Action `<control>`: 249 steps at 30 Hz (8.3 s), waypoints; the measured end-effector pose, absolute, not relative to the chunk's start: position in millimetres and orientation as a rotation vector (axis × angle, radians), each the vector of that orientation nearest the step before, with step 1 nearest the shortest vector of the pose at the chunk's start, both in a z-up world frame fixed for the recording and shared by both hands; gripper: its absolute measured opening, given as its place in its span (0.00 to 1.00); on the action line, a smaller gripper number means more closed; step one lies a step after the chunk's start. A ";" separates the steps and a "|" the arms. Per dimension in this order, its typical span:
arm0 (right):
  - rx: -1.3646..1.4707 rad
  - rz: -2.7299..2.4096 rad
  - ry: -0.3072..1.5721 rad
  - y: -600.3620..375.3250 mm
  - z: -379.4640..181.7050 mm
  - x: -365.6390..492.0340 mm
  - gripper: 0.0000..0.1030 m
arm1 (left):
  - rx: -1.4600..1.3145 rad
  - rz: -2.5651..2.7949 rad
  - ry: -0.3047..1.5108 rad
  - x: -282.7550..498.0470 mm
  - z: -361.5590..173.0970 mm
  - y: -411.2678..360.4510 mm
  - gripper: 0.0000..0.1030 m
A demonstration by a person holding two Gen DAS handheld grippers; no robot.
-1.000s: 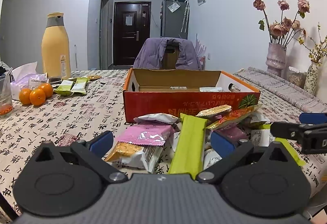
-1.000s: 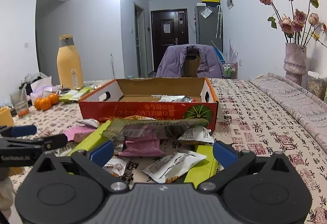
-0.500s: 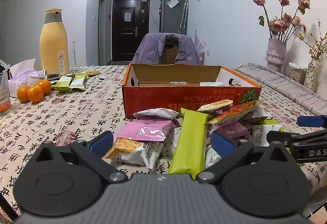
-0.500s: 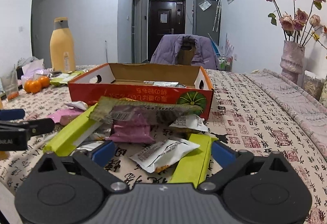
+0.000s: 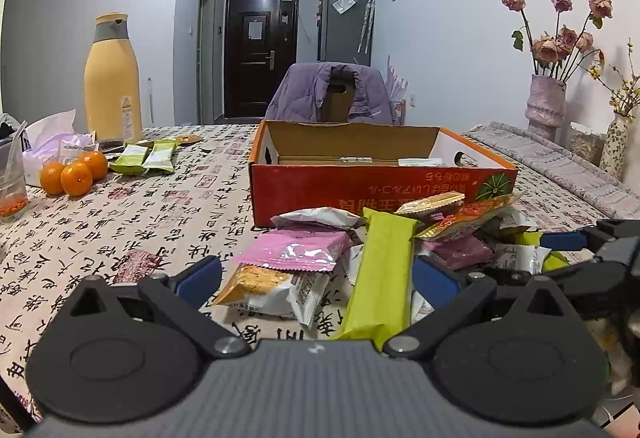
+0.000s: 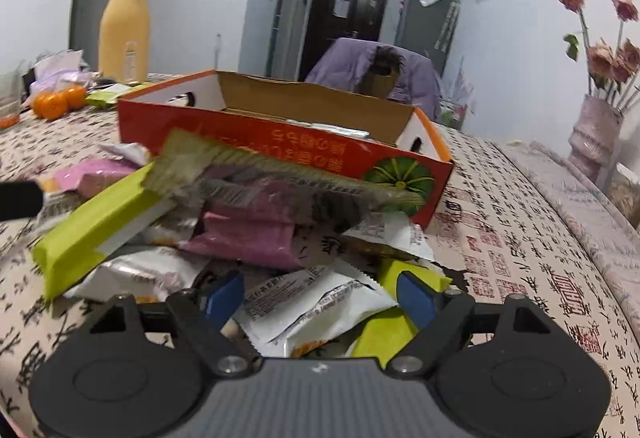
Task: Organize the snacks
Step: 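Grasp a white snack packet with the right gripper while the left grasps a cracker packet, then carry both held packets over the cardboard box and open both grippers inside, then withdraw both open grippers from the box back to the snack pile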
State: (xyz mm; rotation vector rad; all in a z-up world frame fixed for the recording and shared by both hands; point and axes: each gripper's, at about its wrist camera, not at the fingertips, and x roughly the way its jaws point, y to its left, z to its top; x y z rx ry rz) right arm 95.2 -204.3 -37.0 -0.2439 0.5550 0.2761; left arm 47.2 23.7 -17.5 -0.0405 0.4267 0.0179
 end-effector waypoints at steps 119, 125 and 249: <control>0.066 0.357 0.356 -248.5 15.6 51.3 0.52 | -0.066 0.020 0.400 64.8 34.5 35.1 0.54; 0.066 0.367 0.320 -246.2 27.6 61.5 0.52 | -0.064 0.007 0.383 80.0 42.0 29.0 0.54; -0.051 0.226 0.468 -255.1 -1.9 57.1 1.00 | -0.065 0.076 0.396 50.6 1.1 41.4 1.00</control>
